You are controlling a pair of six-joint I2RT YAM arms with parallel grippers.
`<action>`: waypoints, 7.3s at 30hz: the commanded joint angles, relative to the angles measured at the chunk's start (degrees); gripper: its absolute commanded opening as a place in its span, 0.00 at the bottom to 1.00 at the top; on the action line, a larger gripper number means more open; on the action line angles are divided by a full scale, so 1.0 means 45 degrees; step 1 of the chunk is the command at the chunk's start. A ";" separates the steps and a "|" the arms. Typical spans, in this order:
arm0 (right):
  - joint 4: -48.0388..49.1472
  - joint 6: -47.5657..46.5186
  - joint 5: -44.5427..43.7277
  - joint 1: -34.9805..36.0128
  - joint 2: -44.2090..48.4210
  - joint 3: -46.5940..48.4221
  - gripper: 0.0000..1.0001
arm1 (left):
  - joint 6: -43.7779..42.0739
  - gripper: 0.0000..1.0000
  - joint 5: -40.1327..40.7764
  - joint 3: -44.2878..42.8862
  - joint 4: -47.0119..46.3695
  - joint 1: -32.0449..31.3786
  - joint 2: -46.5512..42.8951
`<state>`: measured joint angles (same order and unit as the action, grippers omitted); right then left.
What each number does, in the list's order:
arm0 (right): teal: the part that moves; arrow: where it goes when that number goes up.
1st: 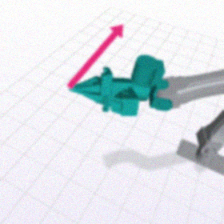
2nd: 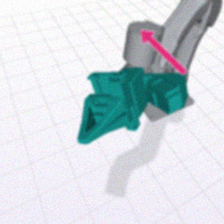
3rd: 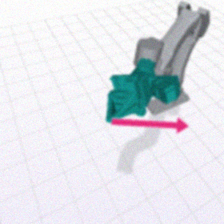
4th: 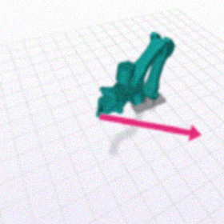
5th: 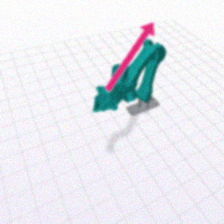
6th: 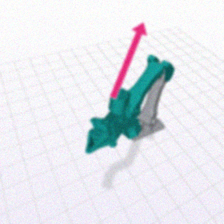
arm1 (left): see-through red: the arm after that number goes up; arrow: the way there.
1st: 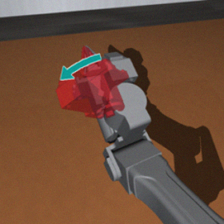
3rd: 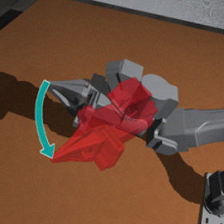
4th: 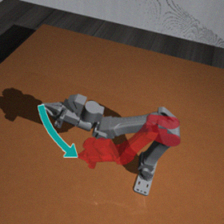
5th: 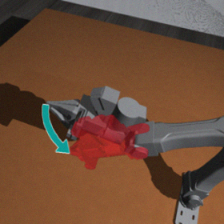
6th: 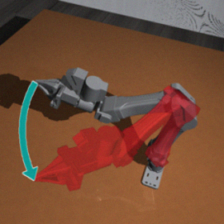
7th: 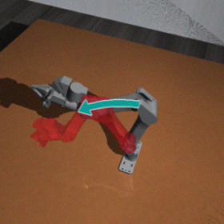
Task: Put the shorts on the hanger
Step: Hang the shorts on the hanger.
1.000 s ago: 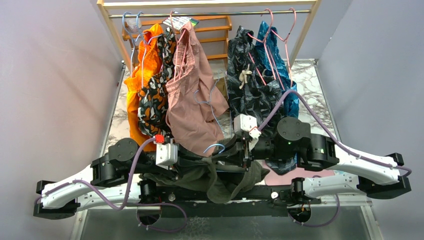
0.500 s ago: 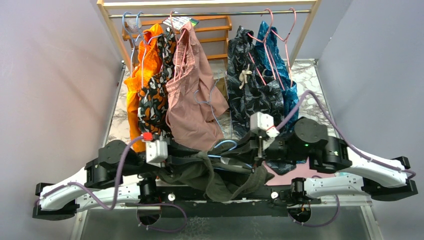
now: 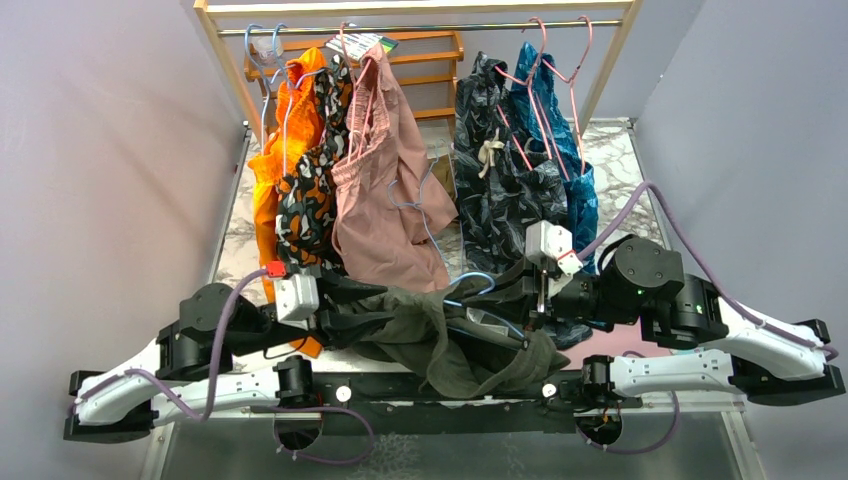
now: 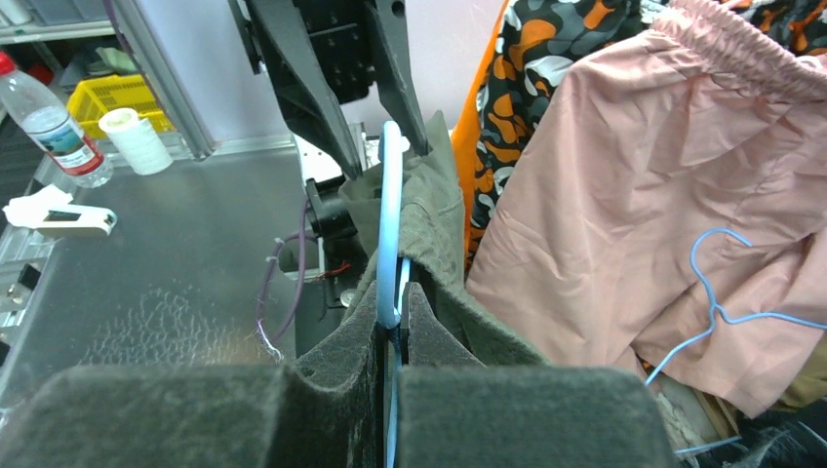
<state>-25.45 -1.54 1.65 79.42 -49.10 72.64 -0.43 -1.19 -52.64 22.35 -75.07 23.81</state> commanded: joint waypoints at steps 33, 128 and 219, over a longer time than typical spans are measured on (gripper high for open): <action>-0.1027 -0.0613 -0.1446 0.0013 0.0995 0.0853 0.01 | -0.0270 0.46 0.4746 -0.1244 0.2934 0.0045 -0.0366; 0.0804 0.0196 0.0445 0.0016 0.3326 0.0723 0.01 | 0.1742 0.00 0.7597 -0.1875 0.1854 0.0031 -0.0703; -0.2263 -0.0698 -0.0139 0.0018 0.1438 0.1431 0.01 | 0.1591 0.99 0.2359 -0.6119 0.3476 0.0031 0.4863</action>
<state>-37.69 -5.43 -2.42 79.42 -42.94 76.49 12.10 11.57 -76.90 40.12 -75.07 48.95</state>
